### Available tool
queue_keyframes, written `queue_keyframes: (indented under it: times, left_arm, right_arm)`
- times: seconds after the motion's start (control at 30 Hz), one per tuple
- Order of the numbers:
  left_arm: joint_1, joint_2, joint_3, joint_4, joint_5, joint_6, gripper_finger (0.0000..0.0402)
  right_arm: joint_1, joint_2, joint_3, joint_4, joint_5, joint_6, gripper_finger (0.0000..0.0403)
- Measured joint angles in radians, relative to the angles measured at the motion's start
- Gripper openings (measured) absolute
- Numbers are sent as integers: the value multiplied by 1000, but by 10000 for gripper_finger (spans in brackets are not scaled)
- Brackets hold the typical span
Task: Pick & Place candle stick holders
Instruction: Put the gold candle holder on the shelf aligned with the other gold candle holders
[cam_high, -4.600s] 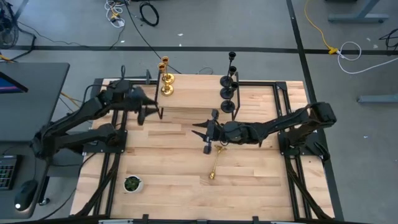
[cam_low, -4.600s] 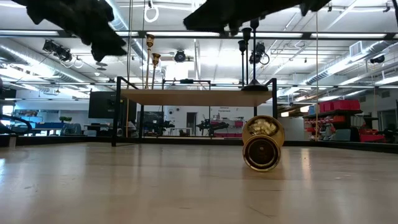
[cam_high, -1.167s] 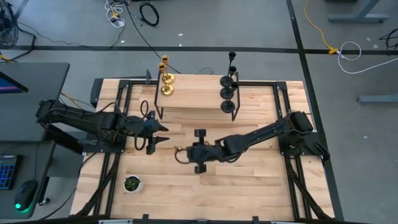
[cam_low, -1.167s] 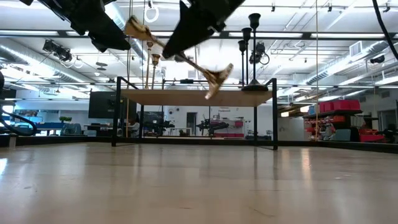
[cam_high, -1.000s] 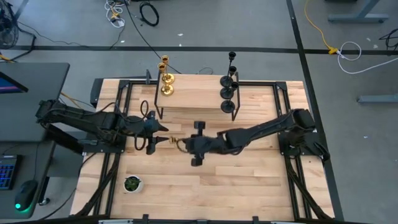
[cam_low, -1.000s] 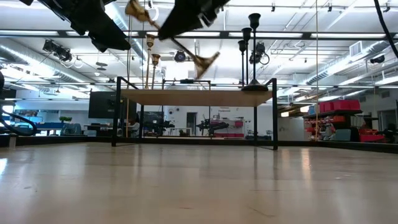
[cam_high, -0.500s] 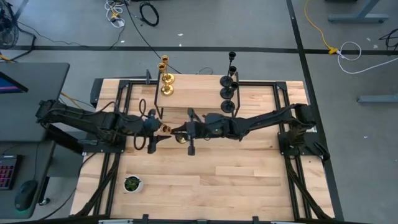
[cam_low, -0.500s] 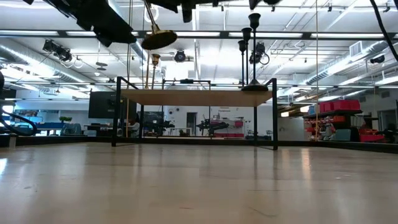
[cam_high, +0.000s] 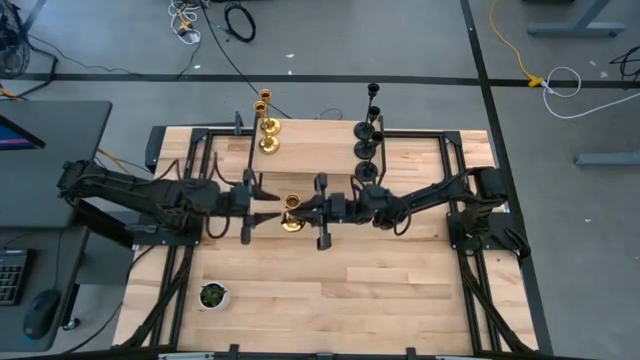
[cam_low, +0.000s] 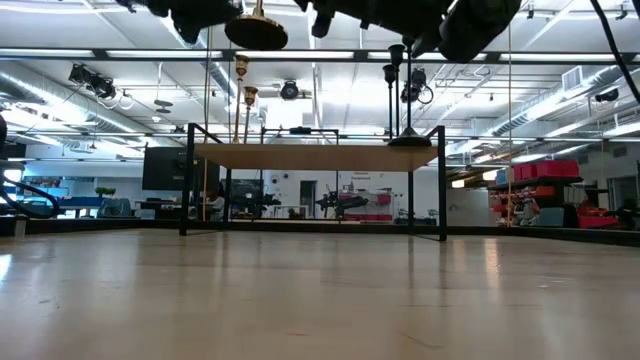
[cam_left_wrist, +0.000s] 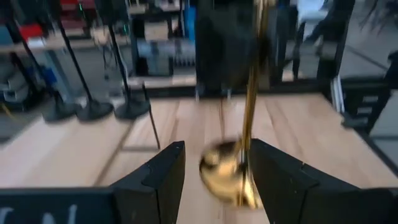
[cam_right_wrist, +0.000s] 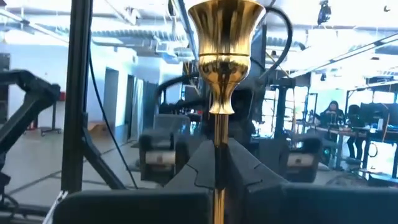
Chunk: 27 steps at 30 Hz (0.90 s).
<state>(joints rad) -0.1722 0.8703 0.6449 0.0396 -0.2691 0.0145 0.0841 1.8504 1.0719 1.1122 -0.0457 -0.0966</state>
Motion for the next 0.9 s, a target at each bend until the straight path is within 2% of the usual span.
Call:
queue_keyframes:
  times: [0.27,0.63,0.9]
  left_arm:
    - [0,5,0,118,0,51,181]
    - [3,216,0,342,3,82,181]
    - [6,256,0,376,-40,81,181]
  right_arm:
    - [1,3,5,11,1,-28,4]
    - [0,3,5,2,5,-43,4]
    - [0,4,5,2,6,-44,4]
